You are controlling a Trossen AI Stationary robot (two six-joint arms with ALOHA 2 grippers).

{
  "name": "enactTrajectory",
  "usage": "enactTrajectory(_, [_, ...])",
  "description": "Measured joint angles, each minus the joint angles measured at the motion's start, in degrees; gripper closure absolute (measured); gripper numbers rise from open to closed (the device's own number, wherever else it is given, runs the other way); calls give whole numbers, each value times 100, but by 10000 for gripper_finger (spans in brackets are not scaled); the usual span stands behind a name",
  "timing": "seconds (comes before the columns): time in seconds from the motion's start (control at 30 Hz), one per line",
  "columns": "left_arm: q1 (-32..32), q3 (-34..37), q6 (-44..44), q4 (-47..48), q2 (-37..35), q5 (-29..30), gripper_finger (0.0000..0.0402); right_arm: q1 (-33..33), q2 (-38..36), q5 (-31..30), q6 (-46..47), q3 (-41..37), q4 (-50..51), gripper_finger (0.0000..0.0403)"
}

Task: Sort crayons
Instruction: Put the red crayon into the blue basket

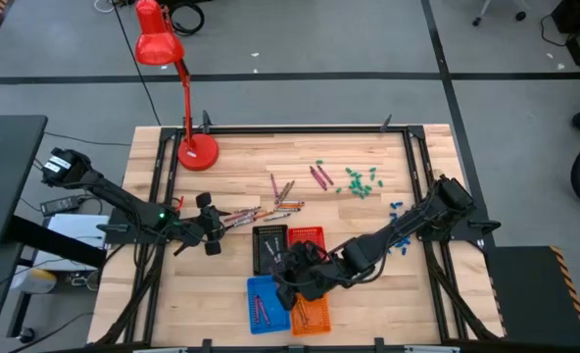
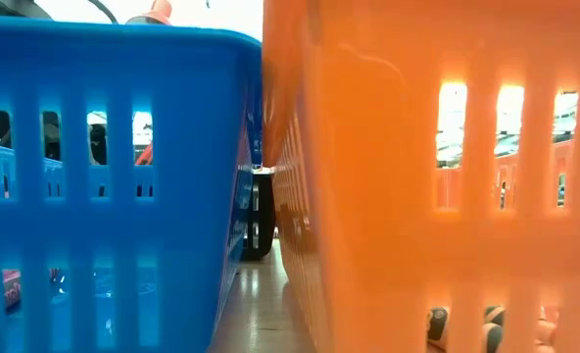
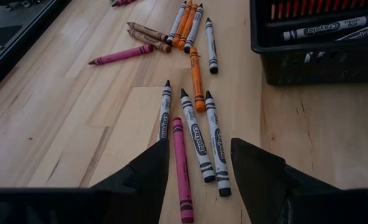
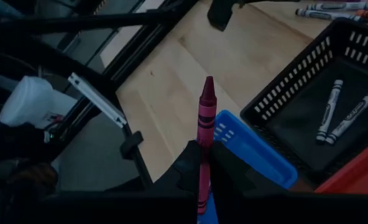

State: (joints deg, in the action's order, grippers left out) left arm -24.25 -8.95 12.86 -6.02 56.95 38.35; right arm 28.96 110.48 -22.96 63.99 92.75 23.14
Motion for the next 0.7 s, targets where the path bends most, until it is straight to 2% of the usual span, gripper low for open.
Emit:
enactTrajectory(0.3, [0, 0, 100, 2, 0, 0, 217, 220, 0, -9, -558, 0, 2, 373])
enactTrajectory(0.53, [0, 0, 155, 6, 0, -2, 217, 160, 0, 154, -564, 0, -1, 373])
enactTrajectory(0.7, [0, 0, 155, 52, 0, -2, 217, 100, 104, 157, -573, 11, -478, 373])
